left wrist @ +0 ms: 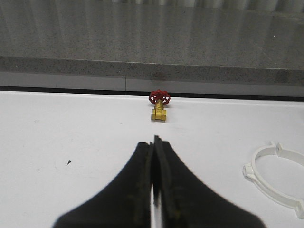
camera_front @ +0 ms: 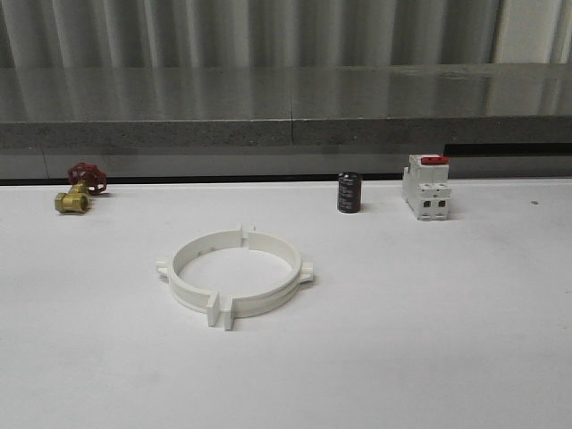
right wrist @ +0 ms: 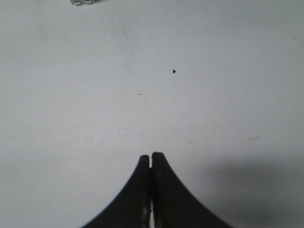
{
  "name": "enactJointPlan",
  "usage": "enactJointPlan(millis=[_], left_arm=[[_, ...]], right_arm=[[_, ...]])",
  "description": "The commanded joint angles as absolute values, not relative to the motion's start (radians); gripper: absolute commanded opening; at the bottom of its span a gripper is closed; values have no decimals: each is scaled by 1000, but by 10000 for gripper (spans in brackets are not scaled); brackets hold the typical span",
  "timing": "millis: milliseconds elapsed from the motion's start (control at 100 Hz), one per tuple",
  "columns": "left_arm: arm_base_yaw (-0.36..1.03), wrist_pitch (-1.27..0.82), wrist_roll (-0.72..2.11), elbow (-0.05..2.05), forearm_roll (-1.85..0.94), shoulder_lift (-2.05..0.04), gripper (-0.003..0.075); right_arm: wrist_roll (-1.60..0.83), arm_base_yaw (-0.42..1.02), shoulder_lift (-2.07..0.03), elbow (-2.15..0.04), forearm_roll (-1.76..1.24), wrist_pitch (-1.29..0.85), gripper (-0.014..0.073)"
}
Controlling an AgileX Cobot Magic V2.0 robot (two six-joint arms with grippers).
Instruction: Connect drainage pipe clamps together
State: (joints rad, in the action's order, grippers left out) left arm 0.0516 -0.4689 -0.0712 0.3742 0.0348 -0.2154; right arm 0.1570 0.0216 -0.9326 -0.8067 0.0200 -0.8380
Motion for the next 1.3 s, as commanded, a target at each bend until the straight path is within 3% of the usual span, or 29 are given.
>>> enactJointPlan(millis=[0, 330, 780, 1130, 1290], left_arm=[[51, -400, -70, 402, 27, -224, -21], [51, -400, -70, 402, 27, -224, -21], [51, -400, -70, 402, 27, -224, -21], [51, -400, -70, 402, 27, -224, -21], [51, -398, -70, 402, 27, -224, -21]], right_arm=[[156, 15, -842, -791, 58, -750, -67], [156, 15, -526, -596, 71, -619, -67], [156, 15, -152, -275, 89, -288, -67], [155, 15, 14, 17, 92, 82, -67], [152, 15, 31, 12, 85, 30, -67]])
